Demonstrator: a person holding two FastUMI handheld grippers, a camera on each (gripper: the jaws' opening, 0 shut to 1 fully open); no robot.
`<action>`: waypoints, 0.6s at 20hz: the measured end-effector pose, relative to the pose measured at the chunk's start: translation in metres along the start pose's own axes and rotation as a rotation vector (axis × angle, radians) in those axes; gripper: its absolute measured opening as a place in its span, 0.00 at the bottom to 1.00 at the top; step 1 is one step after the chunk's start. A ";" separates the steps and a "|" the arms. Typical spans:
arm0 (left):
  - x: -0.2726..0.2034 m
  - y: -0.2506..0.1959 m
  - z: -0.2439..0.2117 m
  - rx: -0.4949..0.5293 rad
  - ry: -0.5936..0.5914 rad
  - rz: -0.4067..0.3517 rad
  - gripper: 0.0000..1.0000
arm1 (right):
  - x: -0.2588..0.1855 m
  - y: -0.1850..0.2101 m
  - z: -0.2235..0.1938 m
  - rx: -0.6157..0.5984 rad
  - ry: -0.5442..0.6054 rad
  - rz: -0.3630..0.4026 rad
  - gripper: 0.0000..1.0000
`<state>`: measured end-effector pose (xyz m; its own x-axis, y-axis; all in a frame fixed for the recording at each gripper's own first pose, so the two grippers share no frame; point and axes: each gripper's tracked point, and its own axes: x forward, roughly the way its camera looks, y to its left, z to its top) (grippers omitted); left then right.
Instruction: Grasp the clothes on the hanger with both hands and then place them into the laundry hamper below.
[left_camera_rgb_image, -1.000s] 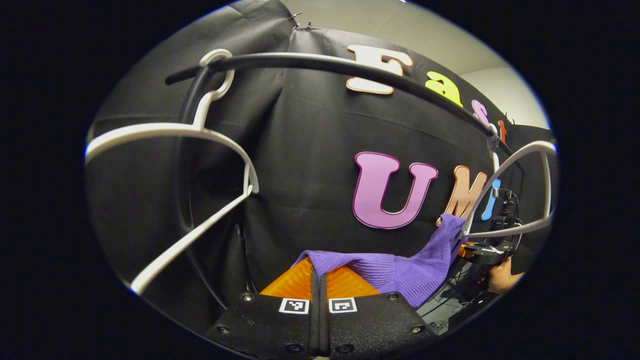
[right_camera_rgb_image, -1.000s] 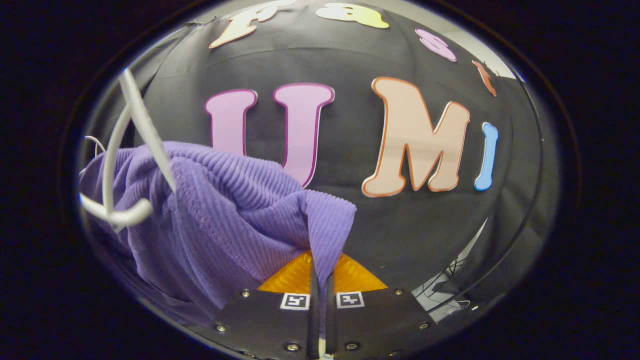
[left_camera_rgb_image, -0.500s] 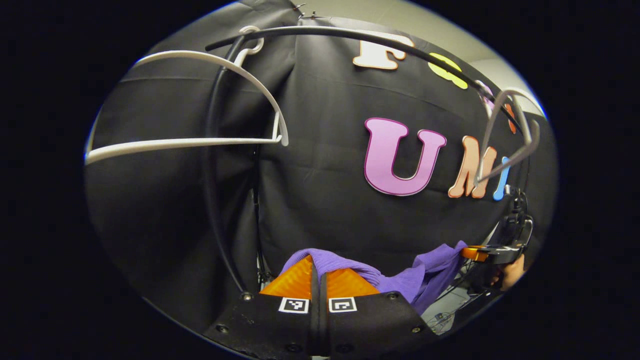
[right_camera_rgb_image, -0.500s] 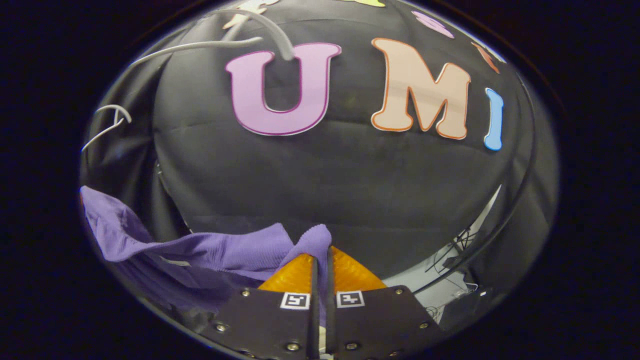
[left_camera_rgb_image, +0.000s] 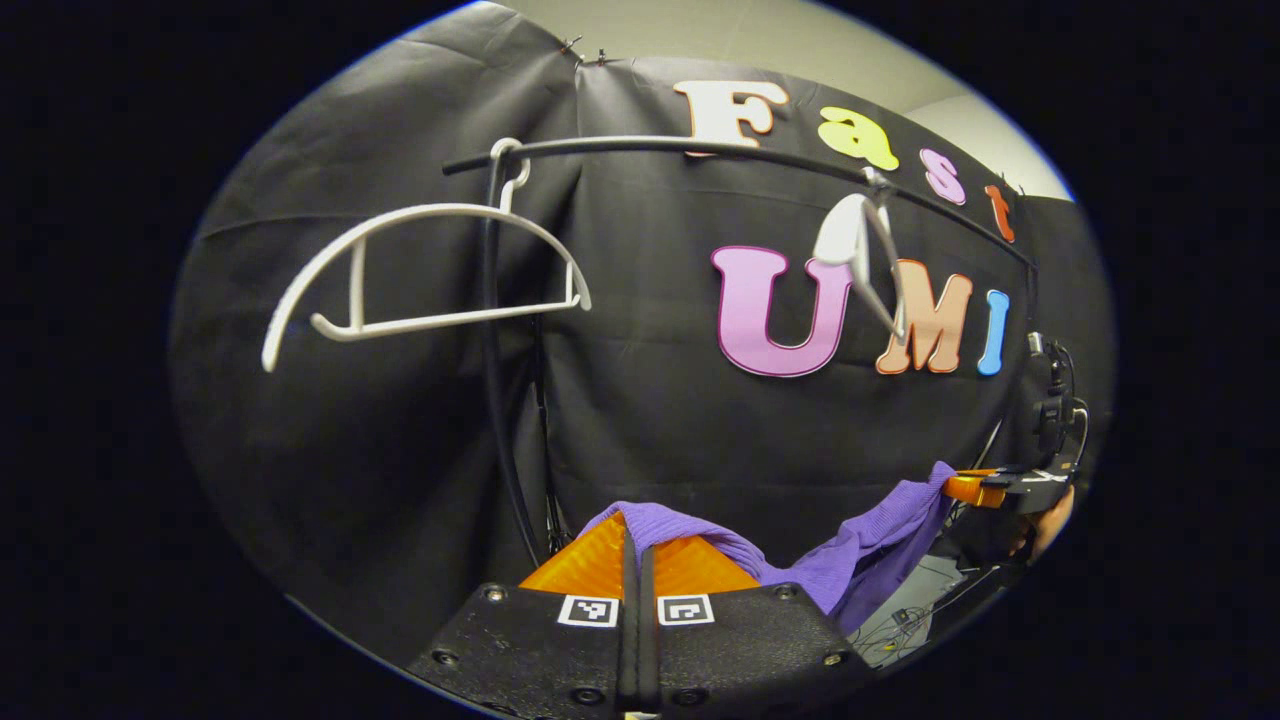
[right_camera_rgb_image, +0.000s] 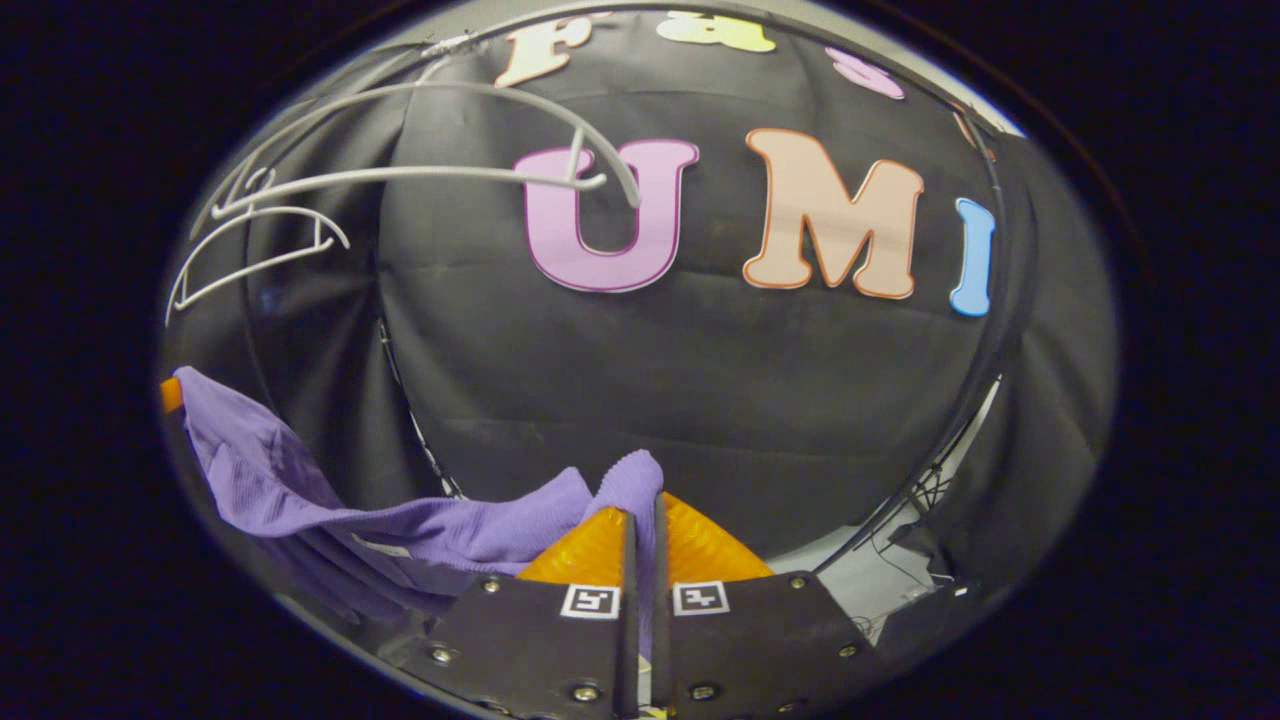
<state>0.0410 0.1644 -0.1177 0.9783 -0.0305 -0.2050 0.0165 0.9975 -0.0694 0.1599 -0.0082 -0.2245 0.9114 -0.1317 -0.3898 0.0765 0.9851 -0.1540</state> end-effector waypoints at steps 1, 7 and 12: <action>-0.011 -0.006 0.007 0.006 -0.012 -0.007 0.00 | -0.013 -0.003 0.006 0.007 -0.013 0.002 0.05; -0.053 -0.059 0.061 0.021 -0.105 -0.076 0.00 | -0.090 -0.014 0.047 0.046 -0.122 0.009 0.05; -0.070 -0.113 0.100 0.043 -0.172 -0.163 0.00 | -0.135 -0.015 0.092 0.069 -0.210 0.037 0.09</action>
<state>-0.0091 0.0601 0.0019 0.9826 -0.1840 -0.0245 0.1828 0.9821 -0.0452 0.0733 0.0044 -0.0861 0.9777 -0.0765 -0.1954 0.0623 0.9950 -0.0775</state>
